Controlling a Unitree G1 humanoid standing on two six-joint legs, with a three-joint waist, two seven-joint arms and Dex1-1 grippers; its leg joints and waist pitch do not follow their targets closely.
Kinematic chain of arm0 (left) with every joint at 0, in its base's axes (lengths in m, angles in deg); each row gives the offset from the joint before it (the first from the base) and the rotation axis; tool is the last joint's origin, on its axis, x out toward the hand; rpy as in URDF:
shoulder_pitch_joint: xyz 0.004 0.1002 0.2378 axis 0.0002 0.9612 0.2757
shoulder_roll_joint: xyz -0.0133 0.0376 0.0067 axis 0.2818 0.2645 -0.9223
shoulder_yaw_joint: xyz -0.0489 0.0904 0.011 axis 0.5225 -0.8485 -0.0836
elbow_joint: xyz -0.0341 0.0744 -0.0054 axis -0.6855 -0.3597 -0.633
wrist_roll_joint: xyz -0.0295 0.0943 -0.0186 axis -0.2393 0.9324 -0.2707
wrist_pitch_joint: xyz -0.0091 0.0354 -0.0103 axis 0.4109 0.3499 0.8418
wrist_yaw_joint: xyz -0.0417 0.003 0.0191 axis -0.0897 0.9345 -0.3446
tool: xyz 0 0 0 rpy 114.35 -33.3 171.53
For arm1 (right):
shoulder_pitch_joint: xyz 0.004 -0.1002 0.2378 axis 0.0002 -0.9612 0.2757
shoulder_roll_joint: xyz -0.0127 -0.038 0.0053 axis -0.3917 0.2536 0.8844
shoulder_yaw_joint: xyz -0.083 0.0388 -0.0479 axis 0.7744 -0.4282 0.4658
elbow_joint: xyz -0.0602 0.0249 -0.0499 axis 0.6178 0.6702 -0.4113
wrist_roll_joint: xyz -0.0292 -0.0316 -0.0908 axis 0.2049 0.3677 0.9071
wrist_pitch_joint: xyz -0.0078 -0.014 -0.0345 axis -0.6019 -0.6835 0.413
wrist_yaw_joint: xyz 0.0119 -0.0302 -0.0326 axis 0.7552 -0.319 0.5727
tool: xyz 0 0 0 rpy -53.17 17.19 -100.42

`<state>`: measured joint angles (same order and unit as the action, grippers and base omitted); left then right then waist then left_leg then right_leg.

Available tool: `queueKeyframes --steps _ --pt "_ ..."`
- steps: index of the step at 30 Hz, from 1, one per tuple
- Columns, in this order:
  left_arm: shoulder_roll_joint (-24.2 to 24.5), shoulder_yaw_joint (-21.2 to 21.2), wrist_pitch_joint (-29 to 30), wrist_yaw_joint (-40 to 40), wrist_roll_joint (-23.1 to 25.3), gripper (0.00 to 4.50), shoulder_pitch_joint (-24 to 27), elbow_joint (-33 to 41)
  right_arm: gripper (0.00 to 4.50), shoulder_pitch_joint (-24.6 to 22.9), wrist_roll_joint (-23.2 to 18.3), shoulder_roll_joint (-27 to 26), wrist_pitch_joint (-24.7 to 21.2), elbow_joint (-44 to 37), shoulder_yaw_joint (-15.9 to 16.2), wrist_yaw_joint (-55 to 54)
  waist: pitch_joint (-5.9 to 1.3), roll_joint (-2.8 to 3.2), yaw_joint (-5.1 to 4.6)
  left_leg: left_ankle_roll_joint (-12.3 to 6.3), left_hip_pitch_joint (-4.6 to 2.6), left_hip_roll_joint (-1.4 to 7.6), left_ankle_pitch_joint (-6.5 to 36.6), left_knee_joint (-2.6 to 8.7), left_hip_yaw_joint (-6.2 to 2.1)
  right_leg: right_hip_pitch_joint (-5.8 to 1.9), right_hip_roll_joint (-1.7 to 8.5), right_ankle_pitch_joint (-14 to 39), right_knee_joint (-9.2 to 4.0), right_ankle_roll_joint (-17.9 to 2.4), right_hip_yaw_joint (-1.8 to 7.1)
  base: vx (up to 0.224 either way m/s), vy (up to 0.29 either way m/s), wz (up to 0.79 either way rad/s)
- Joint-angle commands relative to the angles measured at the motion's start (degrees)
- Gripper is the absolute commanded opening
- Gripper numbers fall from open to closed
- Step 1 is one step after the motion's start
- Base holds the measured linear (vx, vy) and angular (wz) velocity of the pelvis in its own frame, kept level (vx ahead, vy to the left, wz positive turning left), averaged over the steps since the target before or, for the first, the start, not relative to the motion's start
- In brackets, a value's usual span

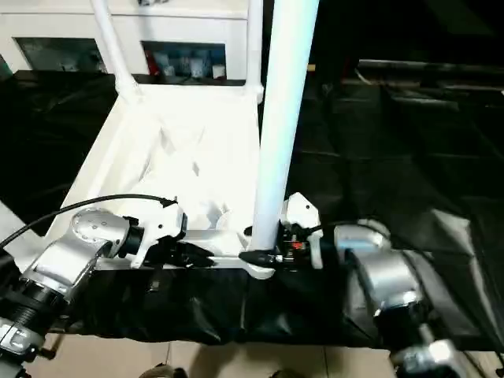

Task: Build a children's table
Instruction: Rotate leg to tighten

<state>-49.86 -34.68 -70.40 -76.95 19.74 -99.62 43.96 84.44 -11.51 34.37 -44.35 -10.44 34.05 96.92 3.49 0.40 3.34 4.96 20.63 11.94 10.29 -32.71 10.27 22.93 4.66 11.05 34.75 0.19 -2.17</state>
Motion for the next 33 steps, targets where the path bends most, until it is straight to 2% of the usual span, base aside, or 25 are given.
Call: queueKeyframes --steps 1,2,3,6,7,9,12,13,14,16,18,19,21,22,23,24,25,26,29,30,33 --pt "-3.5 0.0 2.5 7.5 0.9 0.0 0.4 1.5 2.0 -1.6 1.3 -4.0 -1.9 1.0 2.9 -6.1 -2.26 -0.14 -0.3 -0.48 -0.37 0.93 16.2 4.21 -0.01 -1.89 2.67 22.0 -5.26 -10.4 1.82 0.0 0.0 0.0" --pt "-4.2 0.0 3.1 8.5 1.0 0.0 0.7 2.3 2.0 -1.9 1.8 -5.0 -2.1 1.1 2.6 -8.5 -2.24 -0.36 -0.55 0.04 -0.27 0.81 17.3 4.31 -0.2 -2.0 2.61 24.3 -5.36 -9.3 1.69 0.0 0.0 0.0" --pt "-6.0 -0.4 4.7 10.7 1.4 0.0 1.2 3.9 1.99 -2.4 3.6 -7.6 -1.7 2.0 2.0 -14.6 -2.21 -0.26 -1.05 0.71 -0.3 0.69 19.1 4.52 -0.49 -1.83 2.55 27.9 -5.8 -7.0 1.67 0.0 0.0 0.0" --pt "-8.7 -0.7 6.5 13.7 2.0 0.0 1.6 5.2 1.97 -2.0 6.4 -10.9 -1.6 4.2 1.5 -23.1 -2.17 -0.41 -1.77 0.84 -0.34 0.43 21.0 4.49 -0.73 -1.55 2.5 30.9 -6.25 -5.6 1.55 0.0 0.0 0.0" --pt "-10.3 -0.8 7.3 15.1 2.0 0.0 1.5 5.7 1.97 -1.1 7.1 -13.1 -2.6 5.7 0.6 -27.8 -2.19 -0.1 -1.89 0.93 -0.47 0.48 21.2 4.51 -0.73 -1.25 2.56 31.3 -6.44 -5.3 1.68 0.0 0.0 0.0" --pt "-12.6 -1.1 8.1 17.7 2.4 0.0 1.0 5.7 1.97 0.5 7.0 -16.6 -4.8 8.0 -0.9 -34.0 -2.11 -0.33 -2.48 1.26 -0.29 0.19 22.2 4.61 -1.07 -1.3 2.48 33.6 -6.67 -4.3 1.29 0.0 0.0 0.0" --pt "-13.7 -1.6 8.4 18.3 2.5 0.0 0.9 6.0 1.97 1.2 6.9 -18.7 -4.5 8.4 -0.7 -34.6 -2.3 -0.12 -2.73 0.8 -0.6 0.27 22.8 4.62 -1.06 -1.04 2.33 31.2 -6.78 -4.7 1.36 0.0 0.0 0.0" --pt "-13.7 -1.6 8.4 18.3 2.5 0.0 0.9 6.0 1.97 1.2 6.9 -18.7 -4.5 8.4 -0.7 -34.6 -2.4 -0.08 -2.75 0.38 -0.49 0.34 22.1 4.69 -0.96 -1.18 2.23 28.5 -6.66 -5.2 1.45 0.0 0.0 0.0" --pt "-13.9 -1.8 8.6 18.1 2.6 0.0 0.8 6.2 2.5 1.7 6.7 -19.9 -4.3 8.6 -0.9 -35.0 -2.31 0.02 -2.78 0.12 -0.33 0.37 22.0 4.78 -0.88 -1.16 2.13 26.6 -6.52 -5.9 1.53 0.0 0.0 0.0" --pt "-14.0 -1.8 8.6 18.3 2.9 0.0 0.6 6.2 2.5 2.7 5.2 -21.8 -4.5 8.9 -2.1 -35.6 -2.34 0.0 -2.94 0.06 -0.21 0.35 22.1 4.85 -0.86 -1.28 2.15 25.4 -6.36 -6.5 1.53 0.0 0.0 0.0" --pt "-14.0 -1.6 8.9 18.3 2.9 0.0 0.6 6.2 2.81 3.0 5.2 -22.0 -4.3 9.0 -2.3 -35.6 -2.41 0.06 -2.9 0.08 -0.33 0.43 21.7 4.78 -0.74 -1.22 2.14 23.8 -6.27 -7.3 1.65 0.0 0.0 0.0" --pt "-14.1 -1.5 9.0 18.3 2.8 0.0 0.5 6.2 2.81 3.1 5.2 -22.0 -4.3 9.0 -2.3 -35.6 -2.41 0.08 -2.83 0.02 -0.34 0.46 21.3 4.76 -0.65 -1.23 2.12 22.6 -6.15 -7.7 1.71 0.0 0.0 0.0" --pt "-13.9 -1.3 8.9 18.2 2.9 0.0 0.4 6.1 3.11 3.4 5.7 -21.4 -4.1 8.9 -2.0 -35.1 -2.38 0.12 -2.82 -0.05 -0.22 0.46 20.8 4.79 -0.59 -1.38 2.16 22.1 -6.1 -7.9 1.7 0.0 0.0 0.0" --pt "-12.7 -1.2 8.1 16.4 2.3 0.0 0.3 5.8 3.11 2.9 6.8 -17.8 -3.5 8.0 -0.2 -30.6 -2.38 0.09 -2.83 -0.07 -0.22 0.45 20.8 4.77 -0.59 -1.37 2.15 22.2 -6.09 -7.9 1.7 0.0 0.0 0.0" --pt "-12.7 -1.2 8.1 16.4 2.3 0.0 0.3 5.8 3.11 2.9 6.8 -17.8 -3.5 8.0 -0.2 -30.6 -2.44 0.06 -2.75 -0.29 -0.15 0.5 20.5 4.73 -0.61 -1.64 2.11 21.4 -6.02 -8.1 1.66 0.0 0.0 0.0" --pt "-11.4 -1.0 7.4 14.5 1.6 0.0 0.2 5.3 3.11 2.1 6.7 -13.6 -2.9 6.9 1.2 -24.8 -2.45 0.11 -2.68 -0.42 -0.21 0.53 20.1 4.68 -0.53 -1.54 2.16 20.9 -6.04 -8.2 1.74 0.0 0.0 0.0" --pt "-10.9 -0.8 7.3 13.9 1.4 0.0 0.2 5.1 3.11 1.8 6.6 -12.1 -2.5 6.6 1.7 -22.6 -2.51 0.01 -2.61 -0.85 -0.07 0.53 19.5 4.59 -0.51 -1.87 2.08 19.7 -5.87 -8.6 1.68 0.0 0.0 0.0" --pt "-10.3 -0.7 7.0 12.7 0.9 0.0 0.2 4.9 3.11 1.6 6.3 -10.2 -2.0 6.2 1.7 -19.6 -2.47 -0.25 -2.51 -1.57 0.06 0.55 18.6 4.46 -0.4 -1.87 2.14 18.8 -5.83 -8.9 1.75 0.0 0.0 0.0" --pt "-9.3 -0.5 6.5 10.7 0.4 0.0 0.3 4.5 3.11 1.5 5.9 -7.6 -1.3 5.8 1.6 -15.2 -2.62 -0.24 -2.26 -2.45 0.09 0.57 16.3 4.27 -0.17 -1.89 2.27 17.1 -5.69 -9.9 1.87 0.0 0.0 0.0" --pt "-8.8 -0.6 6.3 10.0 0.3 0.0 0.3 4.3 3.11 1.6 5.7 -6.6 -1.1 5.8 1.5 -13.6 -2.74 -0.18 -2.06 -2.95 0.22 0.62 13.8 4.16 -0.12 -2.19 2.19 14.2 -5.38 -10.8 1.84 0.0 0.0 0.0" --pt "-7.4 -0.8 5.7 7.7 0.1 0.0 0.2 3.8 3.11 2.0 4.9 -3.8 -0.7 5.5 1.7 -8.6 -2.82 -0.08 -1.55 -3.4 0.14 0.7 11.9 3.99 -0.04 -2.28 2.1 11.8 -5.06 -11.7 1.76 0.0 0.0 0.0"
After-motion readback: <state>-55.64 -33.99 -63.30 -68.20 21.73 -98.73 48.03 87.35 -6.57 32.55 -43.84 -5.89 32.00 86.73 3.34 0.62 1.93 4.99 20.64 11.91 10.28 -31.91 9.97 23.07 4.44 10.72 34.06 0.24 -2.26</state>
